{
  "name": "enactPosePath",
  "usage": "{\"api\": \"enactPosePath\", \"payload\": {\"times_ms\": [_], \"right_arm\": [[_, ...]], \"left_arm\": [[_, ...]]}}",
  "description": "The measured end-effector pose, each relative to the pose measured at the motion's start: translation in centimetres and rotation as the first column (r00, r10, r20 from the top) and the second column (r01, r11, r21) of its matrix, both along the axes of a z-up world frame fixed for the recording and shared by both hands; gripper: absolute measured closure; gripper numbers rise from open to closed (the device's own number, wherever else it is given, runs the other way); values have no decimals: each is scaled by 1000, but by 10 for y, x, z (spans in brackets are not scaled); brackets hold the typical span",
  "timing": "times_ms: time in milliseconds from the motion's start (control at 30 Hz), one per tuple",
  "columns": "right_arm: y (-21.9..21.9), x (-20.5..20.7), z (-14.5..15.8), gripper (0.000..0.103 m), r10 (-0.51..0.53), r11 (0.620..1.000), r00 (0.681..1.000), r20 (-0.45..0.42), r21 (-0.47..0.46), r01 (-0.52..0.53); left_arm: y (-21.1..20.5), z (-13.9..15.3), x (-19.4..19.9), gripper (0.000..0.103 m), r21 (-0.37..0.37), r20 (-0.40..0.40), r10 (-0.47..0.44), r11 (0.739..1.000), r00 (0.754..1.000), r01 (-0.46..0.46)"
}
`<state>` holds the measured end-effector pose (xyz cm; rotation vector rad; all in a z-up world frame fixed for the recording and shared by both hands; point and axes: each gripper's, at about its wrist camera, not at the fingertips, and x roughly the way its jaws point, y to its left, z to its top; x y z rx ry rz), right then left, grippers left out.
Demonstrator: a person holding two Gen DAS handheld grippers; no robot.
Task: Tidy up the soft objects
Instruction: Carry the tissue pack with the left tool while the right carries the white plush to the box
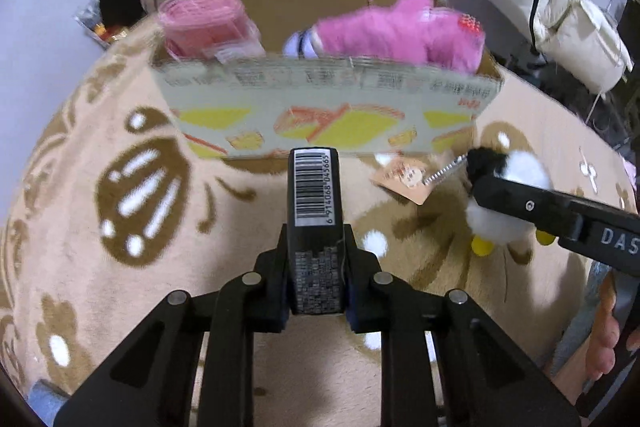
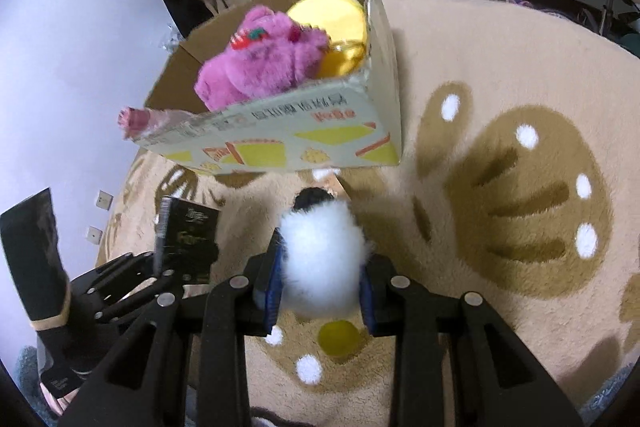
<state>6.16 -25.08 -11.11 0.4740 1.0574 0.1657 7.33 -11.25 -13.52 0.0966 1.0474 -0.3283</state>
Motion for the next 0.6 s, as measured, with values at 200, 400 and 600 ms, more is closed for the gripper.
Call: {"api": "enactPosePath", "payload": {"times_ms": [200,400,600], "right_arm": [[-2,-14,25,70,-9,1000,994,113,12,8],[-4,-23,60,70,-27,999,961,275,41,16],[0,-17,91,70,-16,1000,916,400,29,5]], "left_arm": [[23,54,-9,84,-7,177,5,1000,984,-4],[31,93,-8,84,-17,308,-1,1000,951,6],[37,121,3,84,-23,380,21,1000,925,-14]]}}
